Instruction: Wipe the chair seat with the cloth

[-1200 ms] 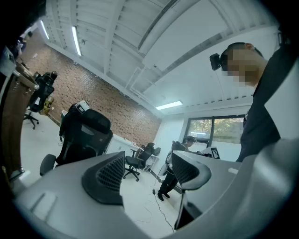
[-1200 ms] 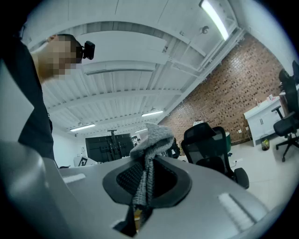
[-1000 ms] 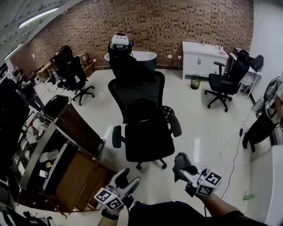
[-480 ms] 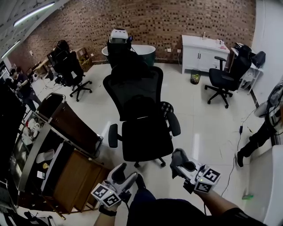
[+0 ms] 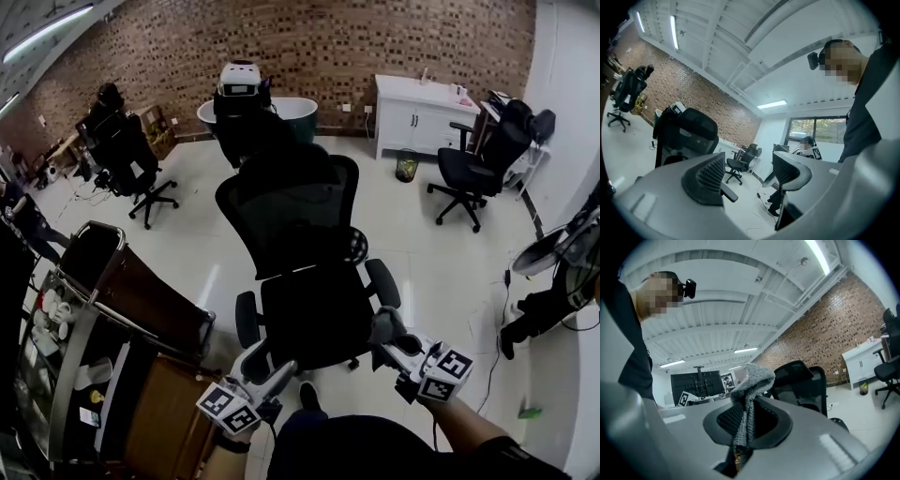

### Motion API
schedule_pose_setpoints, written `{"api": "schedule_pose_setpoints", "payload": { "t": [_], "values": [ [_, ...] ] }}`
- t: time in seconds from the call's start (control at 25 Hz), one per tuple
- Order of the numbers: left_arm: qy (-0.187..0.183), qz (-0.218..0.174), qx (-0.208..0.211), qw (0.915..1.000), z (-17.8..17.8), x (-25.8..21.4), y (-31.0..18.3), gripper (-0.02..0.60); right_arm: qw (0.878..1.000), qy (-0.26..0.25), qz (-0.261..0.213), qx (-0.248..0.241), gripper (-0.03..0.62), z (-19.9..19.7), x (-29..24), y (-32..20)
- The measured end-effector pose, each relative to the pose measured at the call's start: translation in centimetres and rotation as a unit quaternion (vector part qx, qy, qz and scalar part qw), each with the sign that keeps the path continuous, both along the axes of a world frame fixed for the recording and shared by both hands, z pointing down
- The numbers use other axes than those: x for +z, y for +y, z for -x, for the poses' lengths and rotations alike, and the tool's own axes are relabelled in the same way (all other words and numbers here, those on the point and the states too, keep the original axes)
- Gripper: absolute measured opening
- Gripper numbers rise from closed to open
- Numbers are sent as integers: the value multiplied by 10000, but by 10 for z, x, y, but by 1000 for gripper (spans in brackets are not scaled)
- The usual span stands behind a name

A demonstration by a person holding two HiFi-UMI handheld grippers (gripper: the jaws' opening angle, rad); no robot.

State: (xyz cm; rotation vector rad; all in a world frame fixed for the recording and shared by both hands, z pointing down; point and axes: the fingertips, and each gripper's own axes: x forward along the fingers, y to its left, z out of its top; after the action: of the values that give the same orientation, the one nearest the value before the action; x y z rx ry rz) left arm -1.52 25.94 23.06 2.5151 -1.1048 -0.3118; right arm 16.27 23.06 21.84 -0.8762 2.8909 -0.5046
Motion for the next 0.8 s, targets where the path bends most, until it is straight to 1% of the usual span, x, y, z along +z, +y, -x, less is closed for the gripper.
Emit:
{"api": "schedule_pose_setpoints", "payload": {
  "t": [0.12,0.24,0.36,0.56,0.68,0.8],
  "values": [
    [46,27,149,9999,30,0,-37,337,9998,22,-8,194,29,26,-5,-38],
    [16,26,319,9995,47,0,-65,337,9994,86,27,329,29,42,-3,-67],
    [67,80,336,9994,66,2,-85,337,9991,105,161,383,29,59,3,-86],
    [128,310,317,9989,86,19,-109,337,9990,266,277,245,29,87,17,-117],
    [140,477,264,9984,87,34,-127,337,9984,334,446,118,29,96,36,-144],
    [197,719,168,9971,87,55,-147,337,9964,491,683,-134,29,109,67,-174]
  ]
}}
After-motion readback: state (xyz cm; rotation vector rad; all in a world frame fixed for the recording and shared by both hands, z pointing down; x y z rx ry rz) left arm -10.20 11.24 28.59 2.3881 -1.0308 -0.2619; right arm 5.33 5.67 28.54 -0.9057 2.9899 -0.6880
